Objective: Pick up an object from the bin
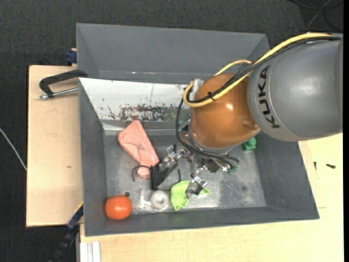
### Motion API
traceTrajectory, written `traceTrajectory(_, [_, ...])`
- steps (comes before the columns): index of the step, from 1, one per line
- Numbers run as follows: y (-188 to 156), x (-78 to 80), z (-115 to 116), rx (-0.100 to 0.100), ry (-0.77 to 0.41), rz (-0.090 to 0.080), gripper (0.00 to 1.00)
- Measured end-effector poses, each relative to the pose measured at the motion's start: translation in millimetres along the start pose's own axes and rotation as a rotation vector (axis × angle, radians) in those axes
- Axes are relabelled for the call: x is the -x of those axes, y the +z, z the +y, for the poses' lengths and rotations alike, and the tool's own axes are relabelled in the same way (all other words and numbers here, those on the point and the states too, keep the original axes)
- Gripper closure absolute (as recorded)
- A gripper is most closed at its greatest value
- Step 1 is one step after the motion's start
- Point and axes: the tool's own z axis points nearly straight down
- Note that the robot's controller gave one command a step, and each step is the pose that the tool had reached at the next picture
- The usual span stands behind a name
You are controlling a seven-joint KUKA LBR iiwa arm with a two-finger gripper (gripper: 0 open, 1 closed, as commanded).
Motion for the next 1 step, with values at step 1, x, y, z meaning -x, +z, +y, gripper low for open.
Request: traceTrajectory(1, [0.1, -0.1, -0.3, 0.000, 0.001, 0.000, 0.00])
